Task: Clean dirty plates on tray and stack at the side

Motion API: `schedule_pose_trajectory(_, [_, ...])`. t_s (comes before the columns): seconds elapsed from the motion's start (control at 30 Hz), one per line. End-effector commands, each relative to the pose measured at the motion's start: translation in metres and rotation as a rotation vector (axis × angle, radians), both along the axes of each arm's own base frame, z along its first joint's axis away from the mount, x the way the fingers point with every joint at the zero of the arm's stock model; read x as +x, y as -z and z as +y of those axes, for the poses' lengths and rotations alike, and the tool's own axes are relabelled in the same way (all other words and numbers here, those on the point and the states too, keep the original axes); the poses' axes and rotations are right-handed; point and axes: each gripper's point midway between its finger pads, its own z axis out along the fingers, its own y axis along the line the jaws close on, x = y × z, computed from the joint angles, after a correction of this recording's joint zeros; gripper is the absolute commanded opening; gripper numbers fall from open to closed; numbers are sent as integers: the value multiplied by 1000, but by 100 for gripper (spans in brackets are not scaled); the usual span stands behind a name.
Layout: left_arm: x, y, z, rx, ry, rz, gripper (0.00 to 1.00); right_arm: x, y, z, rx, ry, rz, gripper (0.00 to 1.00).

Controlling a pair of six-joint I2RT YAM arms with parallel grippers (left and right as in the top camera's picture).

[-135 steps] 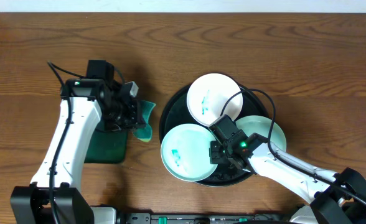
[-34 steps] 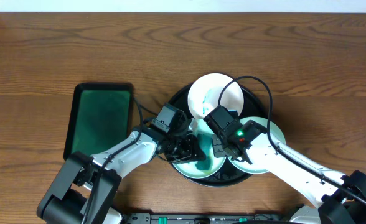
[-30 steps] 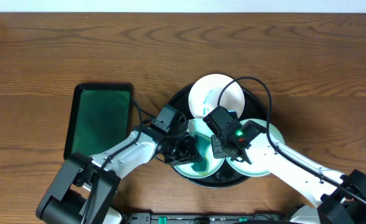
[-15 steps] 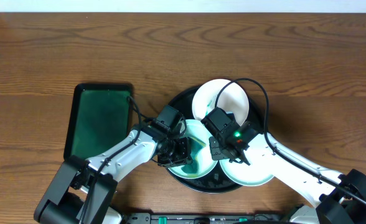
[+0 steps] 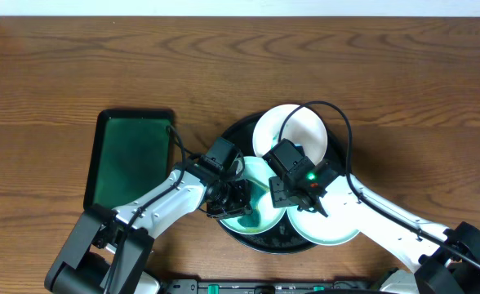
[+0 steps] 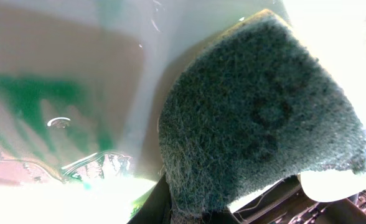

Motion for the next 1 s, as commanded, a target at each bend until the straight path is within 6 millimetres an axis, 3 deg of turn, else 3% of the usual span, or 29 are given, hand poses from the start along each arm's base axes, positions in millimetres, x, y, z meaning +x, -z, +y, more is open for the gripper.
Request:
schedule_pose_trajectory(0.0, [-2,14,11,63,-23,19,7,4,-8,12,48,-7,-14,36])
schedule_pose_trajectory(0.2, [-3,12,7,42,-19,28,7,2,0,17,52,7,-6,35])
schedule_pose_trajectory(0.53, [-5,10,5,26,-15,37,6,-2,33,13,-9,19,60,33])
schedule_pose_trajectory(0.9, [-6,9,4,16,-11,42,7,1,34,17,6,17,50,33])
schedule_pose_trajectory(0.97, [-6,9,3,13,-10,44,7,1,34,18,7,17,49,30])
